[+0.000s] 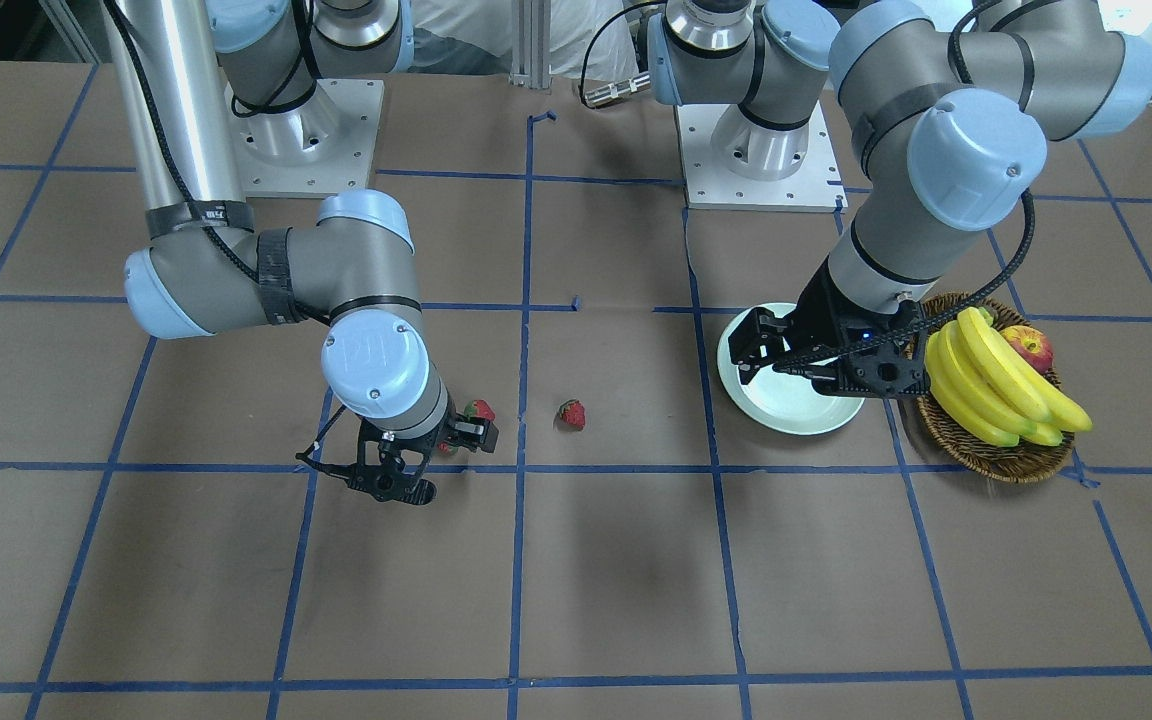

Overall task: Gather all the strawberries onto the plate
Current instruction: 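Move the right gripper back over the two remaining strawberries, then grasp the nearer remaining strawberry with the right gripper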

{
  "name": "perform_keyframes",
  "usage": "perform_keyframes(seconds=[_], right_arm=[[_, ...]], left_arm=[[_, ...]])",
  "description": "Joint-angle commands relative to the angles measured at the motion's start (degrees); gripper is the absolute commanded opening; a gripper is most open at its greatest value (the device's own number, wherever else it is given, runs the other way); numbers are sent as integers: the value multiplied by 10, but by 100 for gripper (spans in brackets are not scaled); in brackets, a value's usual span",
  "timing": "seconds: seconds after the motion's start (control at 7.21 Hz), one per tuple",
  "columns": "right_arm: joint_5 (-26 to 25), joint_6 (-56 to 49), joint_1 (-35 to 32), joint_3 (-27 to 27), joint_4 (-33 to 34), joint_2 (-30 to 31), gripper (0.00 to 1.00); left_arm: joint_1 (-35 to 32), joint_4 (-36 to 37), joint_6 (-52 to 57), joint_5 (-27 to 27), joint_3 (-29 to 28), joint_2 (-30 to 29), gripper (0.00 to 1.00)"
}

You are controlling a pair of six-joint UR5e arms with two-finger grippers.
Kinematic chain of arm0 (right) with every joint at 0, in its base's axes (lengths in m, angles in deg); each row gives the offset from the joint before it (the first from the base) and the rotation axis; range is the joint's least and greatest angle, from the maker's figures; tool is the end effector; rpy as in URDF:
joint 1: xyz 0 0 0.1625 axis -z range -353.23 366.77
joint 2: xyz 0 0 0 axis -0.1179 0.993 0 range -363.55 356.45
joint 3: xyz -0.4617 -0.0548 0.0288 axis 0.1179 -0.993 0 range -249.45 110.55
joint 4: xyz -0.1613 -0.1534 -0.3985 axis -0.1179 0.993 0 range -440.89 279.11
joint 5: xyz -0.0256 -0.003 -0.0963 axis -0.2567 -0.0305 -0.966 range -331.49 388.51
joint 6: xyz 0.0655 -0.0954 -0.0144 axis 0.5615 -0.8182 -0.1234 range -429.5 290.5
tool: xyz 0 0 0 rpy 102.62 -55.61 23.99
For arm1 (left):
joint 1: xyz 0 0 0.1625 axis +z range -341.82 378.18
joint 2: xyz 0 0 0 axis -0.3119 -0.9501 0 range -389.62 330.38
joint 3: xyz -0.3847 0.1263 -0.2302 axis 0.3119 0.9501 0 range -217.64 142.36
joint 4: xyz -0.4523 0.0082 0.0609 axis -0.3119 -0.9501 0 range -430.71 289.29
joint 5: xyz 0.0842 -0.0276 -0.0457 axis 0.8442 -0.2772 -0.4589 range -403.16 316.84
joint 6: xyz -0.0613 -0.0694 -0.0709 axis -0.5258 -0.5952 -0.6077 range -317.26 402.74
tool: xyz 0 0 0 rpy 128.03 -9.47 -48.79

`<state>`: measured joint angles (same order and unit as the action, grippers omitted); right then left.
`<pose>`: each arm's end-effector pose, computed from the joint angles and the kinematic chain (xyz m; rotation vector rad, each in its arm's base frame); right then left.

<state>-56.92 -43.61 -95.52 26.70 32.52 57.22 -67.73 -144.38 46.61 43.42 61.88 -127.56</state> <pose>0.2791 -0.6115 0.1818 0.3816 3.0918 0.3495 -0.0985 -0.5867 0.3745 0.0071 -3.0805 -0.0241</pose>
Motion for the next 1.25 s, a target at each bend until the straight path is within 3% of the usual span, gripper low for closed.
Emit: perform_keyframes(seconds=[0.0,0.28,0.42,0.55,0.69,1.11], right_arm=[[0,0,0,0,1,-9,90],[0,0,-1,0,0,-11,86],[0,-3,0,-1,-2,-12,55],[0,-5,0,-1,-3,-13,9],[0,-4,0,-1,-4,-13,0],[-9,-9,0,-14,-6,2,0]], left_arm=[[0,-1,1,0,1,-1,100],[0,-2,1,0,1,-1,100],[0,-2,1,1,1,0,100],[0,-2,4,1,1,-1,100],[0,-2,3,2,1,0,100],[0,-1,6,2,1,0,100]])
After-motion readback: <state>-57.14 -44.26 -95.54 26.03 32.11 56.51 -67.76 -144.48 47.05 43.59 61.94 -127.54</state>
